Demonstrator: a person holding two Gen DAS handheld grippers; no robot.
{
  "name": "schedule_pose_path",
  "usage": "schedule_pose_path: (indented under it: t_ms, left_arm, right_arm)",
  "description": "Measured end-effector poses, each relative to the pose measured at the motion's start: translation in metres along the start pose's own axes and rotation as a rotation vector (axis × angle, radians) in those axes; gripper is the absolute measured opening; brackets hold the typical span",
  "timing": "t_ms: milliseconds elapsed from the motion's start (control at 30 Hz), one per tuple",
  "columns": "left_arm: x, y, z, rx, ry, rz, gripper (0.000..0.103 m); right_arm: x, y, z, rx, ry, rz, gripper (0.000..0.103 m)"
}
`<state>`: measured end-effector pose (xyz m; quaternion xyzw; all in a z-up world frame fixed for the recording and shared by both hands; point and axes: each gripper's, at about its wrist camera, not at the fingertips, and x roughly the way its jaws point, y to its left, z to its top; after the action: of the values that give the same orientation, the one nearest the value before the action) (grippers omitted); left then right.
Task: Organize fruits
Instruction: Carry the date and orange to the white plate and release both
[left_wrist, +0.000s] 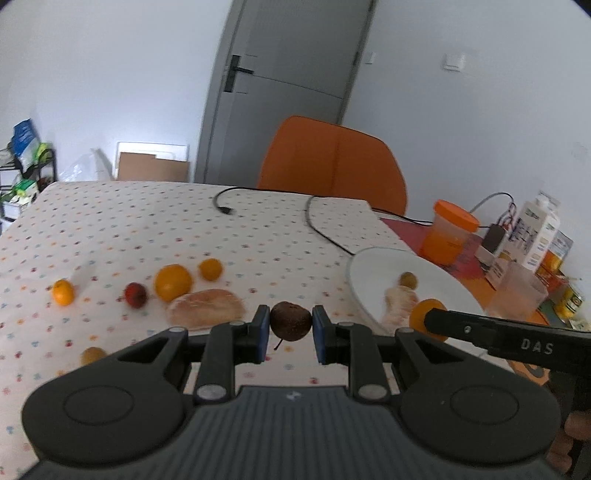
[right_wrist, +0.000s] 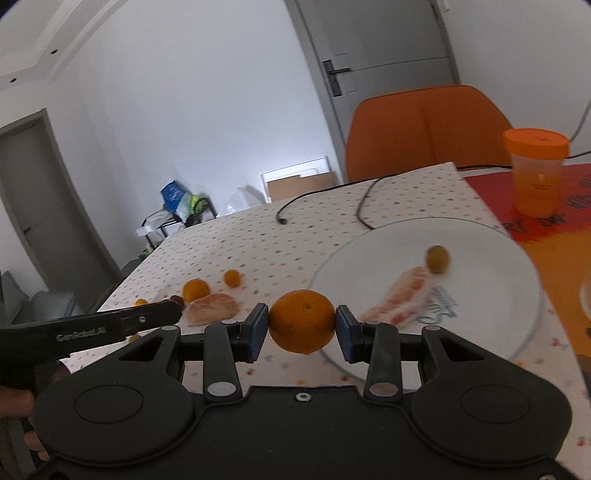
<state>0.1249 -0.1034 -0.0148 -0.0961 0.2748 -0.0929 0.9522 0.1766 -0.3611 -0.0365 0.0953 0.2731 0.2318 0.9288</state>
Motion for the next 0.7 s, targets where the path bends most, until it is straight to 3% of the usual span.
schedule_pose_path:
  t_ms: [300,700]
  left_arm:
    - [0.015,-0.03,0.0,0.061,0.013,-0.052,0.023]
    - [0.034,-0.06,0.004,0.095,0.029,-0.091,0.023]
  right_arm:
    - [-0.016,-0.034,-0.006,0.045,-0.016,-0.09,0.038]
    - [-0.028,-0.06,-0.01,0.096,-0.051,-0.135,0.042]
